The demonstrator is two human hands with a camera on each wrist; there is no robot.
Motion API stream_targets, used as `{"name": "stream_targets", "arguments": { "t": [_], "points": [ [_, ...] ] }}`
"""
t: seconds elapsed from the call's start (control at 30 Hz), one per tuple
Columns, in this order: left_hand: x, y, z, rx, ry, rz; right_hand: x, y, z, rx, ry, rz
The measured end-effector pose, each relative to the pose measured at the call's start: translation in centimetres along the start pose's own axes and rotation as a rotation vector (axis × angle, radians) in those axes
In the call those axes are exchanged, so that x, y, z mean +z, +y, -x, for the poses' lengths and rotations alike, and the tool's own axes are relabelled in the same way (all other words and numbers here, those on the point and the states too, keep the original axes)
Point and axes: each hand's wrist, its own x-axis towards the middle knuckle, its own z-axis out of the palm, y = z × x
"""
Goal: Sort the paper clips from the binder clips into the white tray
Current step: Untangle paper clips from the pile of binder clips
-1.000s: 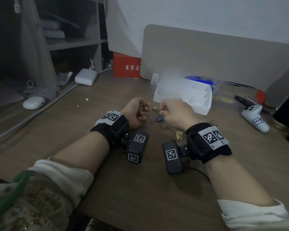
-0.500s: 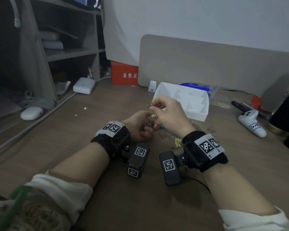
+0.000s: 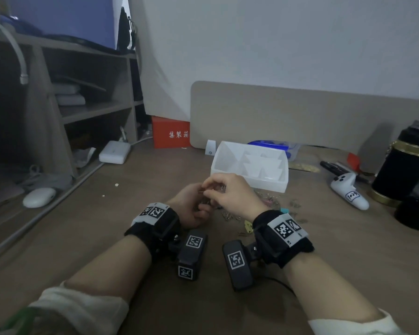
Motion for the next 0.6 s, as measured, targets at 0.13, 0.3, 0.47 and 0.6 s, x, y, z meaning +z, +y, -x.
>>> {"name": "stream_targets", "arguments": {
  "t": [0.13, 0.3, 0.47, 0.6],
  "points": [
    [0.2, 0.0, 0.0, -0.005, -0.001, 0.039, -0.3, 0.2, 0.0, 0.033, 0.064, 0.122],
    [0.0, -0.1, -0.4, -0.036, 0.007, 0.067, -1.3, 0.3, 0.5, 0.221, 0.061, 0.429],
    [0.2, -0.3, -0.6, -0.034, 0.034, 0.061, -1.7, -0.1, 1.3, 0.328, -0.050, 0.583],
    [0.3, -0.4, -0.6, -0.032, 0.022, 0.048, -0.9, -0.2, 1.6, 0.370, -0.106, 0.690]
  ]
}}
